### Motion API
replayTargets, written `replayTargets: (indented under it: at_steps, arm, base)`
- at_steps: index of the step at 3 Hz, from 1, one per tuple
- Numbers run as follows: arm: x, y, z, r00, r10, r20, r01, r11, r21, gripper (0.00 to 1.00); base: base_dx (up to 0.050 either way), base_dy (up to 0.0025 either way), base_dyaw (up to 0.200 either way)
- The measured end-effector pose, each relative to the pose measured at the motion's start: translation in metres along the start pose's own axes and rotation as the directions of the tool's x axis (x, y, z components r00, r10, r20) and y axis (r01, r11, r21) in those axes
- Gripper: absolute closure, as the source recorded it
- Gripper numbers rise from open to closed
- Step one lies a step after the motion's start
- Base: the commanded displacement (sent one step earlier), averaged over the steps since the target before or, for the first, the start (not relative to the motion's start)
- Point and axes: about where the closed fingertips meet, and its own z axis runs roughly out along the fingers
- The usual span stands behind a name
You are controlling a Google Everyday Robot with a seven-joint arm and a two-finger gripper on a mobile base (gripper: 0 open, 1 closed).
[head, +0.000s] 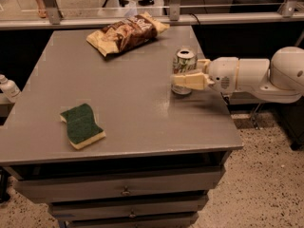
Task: Knock 7up can over
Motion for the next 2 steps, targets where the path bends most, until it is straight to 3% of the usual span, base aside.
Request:
replayTargets:
  at_steps: [1, 2]
  arm:
    - [-0.011, -0.005, 0.001, 1.000, -0.025, 0.014, 0.025, 0.9997, -0.006, 0.87]
    - [-0.027, -0.007, 0.004, 0.996, -0.090, -0.013, 0.090, 0.9956, -0.028, 1.00]
  base:
    - [0.000, 0.00000, 0.000]
    - [0.000, 0.00000, 0.000]
